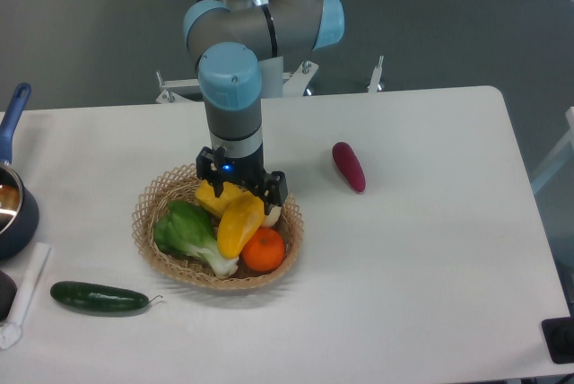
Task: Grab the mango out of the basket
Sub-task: 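Close the gripper around the yellow mango in the basket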
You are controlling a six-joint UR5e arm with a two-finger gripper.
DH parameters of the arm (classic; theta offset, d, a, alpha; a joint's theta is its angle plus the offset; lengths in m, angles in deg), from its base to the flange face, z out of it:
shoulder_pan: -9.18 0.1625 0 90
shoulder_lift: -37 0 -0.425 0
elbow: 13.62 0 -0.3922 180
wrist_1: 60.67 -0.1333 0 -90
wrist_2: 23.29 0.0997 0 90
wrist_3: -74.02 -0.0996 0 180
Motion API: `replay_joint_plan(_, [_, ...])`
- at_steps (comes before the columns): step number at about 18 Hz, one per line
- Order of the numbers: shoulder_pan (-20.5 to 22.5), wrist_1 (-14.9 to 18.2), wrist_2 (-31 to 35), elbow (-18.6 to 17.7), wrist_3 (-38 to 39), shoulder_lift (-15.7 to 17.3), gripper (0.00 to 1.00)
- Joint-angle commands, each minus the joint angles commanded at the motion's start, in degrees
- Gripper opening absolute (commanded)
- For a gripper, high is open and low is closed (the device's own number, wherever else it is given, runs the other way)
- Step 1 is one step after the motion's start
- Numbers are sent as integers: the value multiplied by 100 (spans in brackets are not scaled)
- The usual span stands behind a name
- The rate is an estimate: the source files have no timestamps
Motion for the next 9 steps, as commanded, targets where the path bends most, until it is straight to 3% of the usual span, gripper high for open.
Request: replay_joint_plan(9, [-44, 9, 88, 35, -246, -273, 100])
